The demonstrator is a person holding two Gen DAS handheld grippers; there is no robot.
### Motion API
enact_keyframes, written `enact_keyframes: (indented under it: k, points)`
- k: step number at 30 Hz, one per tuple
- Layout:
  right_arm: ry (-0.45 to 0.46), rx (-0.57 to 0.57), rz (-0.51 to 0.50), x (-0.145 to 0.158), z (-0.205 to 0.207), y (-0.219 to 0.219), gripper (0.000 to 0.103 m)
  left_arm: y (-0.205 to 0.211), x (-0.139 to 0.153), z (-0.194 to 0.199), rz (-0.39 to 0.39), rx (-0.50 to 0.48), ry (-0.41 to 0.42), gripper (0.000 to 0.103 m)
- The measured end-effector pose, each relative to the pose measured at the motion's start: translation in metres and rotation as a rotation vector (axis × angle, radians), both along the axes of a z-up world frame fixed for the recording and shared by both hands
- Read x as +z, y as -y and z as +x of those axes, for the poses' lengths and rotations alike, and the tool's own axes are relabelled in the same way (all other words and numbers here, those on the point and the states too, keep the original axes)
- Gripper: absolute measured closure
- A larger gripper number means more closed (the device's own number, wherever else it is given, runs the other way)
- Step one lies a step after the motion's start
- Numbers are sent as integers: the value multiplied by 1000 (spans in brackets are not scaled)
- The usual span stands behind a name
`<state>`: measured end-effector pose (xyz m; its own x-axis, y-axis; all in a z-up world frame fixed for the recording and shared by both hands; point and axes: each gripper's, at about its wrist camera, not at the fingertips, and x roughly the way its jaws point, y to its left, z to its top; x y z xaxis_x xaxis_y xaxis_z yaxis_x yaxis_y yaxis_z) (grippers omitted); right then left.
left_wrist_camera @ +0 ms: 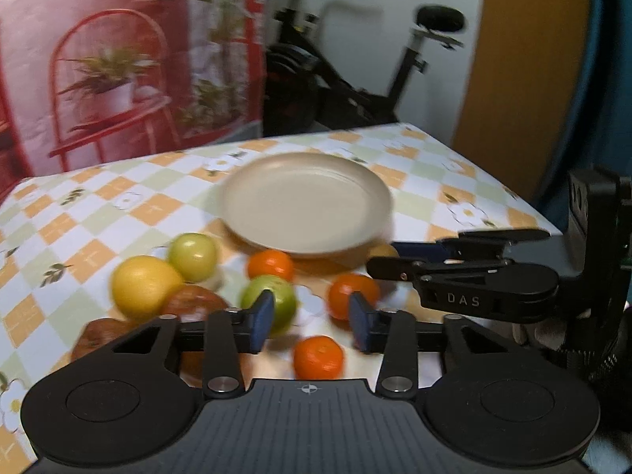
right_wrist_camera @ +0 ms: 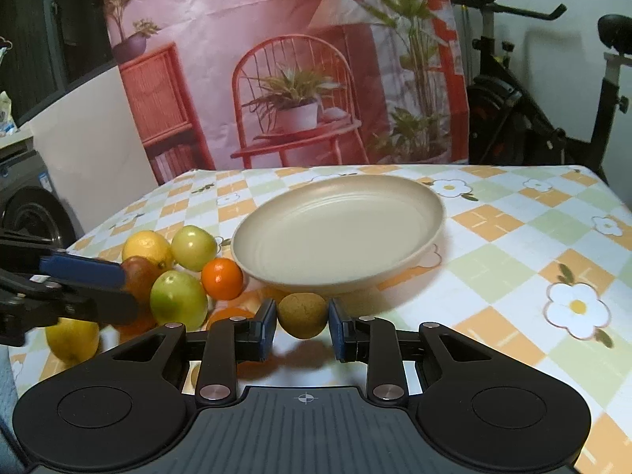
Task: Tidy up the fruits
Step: 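Close the left gripper on another small brown fruit while the right gripper holds its fruit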
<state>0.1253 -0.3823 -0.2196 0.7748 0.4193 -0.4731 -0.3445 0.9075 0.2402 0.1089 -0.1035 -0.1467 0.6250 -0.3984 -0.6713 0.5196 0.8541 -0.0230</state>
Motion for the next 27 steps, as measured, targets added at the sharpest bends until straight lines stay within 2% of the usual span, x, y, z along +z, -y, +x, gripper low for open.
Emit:
enact_keyframes:
  k: [4,11,14,19,27]
  points:
    - [15,-15,4,1,-12,9,77,13,-7,2,15,-77,-36,65]
    - [25,-42,41,3,-20,19,77,25,-18,8,60,-146,-82,67]
    - [25,-50,59,2,-20,22,77,32,-24,12,90,-167,-105,72]
    - [23,-54,80,0,-19,25,77,37,-29,21,127,-162,-131,74]
    - [20,-52,91,-1,-21,27,77,41,-31,25,132,-177,-169,74]
